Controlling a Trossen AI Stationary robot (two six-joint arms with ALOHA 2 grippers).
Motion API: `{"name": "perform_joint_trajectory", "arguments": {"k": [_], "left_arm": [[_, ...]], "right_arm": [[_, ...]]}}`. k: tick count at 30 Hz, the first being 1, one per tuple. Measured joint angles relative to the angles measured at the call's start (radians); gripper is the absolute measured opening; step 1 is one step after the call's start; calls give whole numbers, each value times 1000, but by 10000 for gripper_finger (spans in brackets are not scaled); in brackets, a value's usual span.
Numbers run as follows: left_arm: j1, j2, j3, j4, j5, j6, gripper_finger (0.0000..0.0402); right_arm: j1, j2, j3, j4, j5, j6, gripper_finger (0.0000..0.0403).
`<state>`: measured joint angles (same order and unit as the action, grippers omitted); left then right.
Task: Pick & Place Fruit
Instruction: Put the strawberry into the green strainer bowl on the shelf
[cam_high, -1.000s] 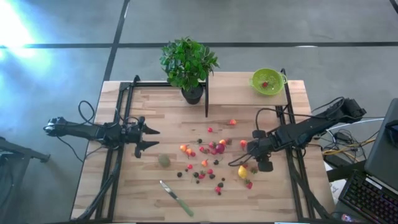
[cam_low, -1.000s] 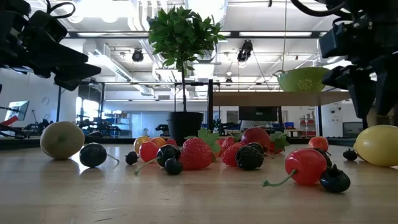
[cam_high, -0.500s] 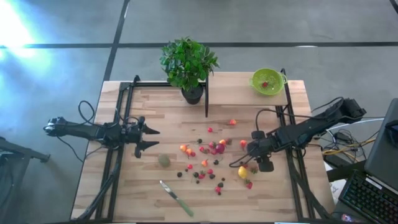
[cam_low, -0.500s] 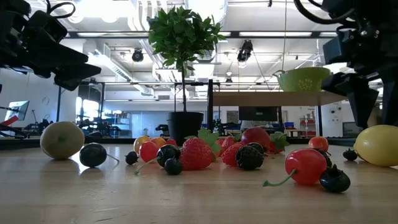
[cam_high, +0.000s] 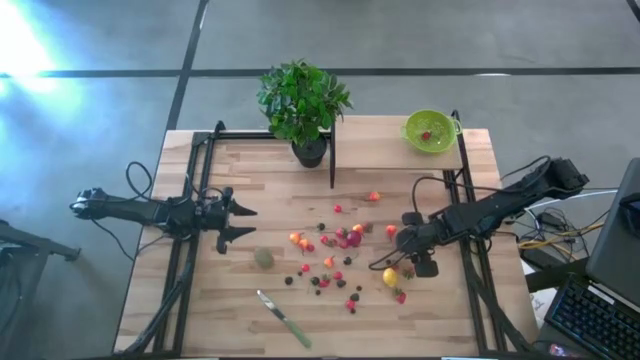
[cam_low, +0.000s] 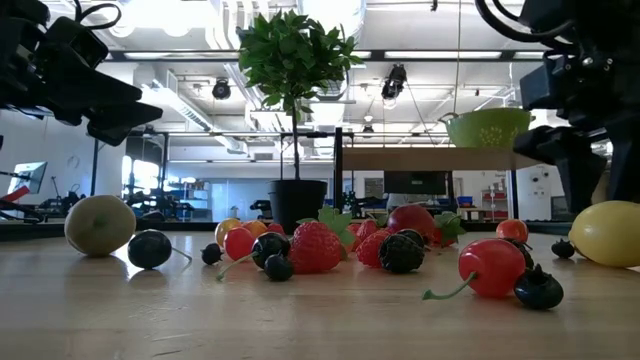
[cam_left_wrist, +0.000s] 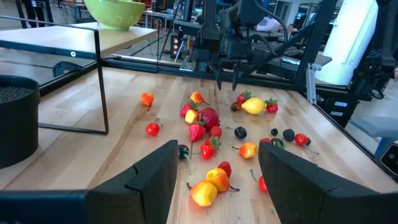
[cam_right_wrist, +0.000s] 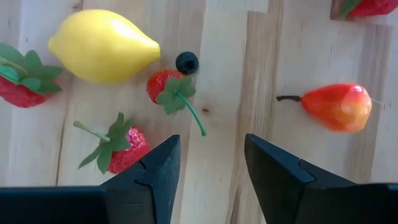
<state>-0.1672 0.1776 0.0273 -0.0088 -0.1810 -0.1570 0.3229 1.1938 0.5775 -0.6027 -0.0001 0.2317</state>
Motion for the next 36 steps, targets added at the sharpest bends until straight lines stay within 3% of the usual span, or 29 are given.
{"name": "perform_joint_trajectory", "arguments": {"k": [12, 36], "left_arm": [[0, 0, 0, 0, 0, 0, 229], [0, 0, 0, 0, 0, 0, 229]], "right_arm": [[0, 0, -58, 104, 0, -7, 196], [0, 0, -119, 221, 0, -4, 163]]}}
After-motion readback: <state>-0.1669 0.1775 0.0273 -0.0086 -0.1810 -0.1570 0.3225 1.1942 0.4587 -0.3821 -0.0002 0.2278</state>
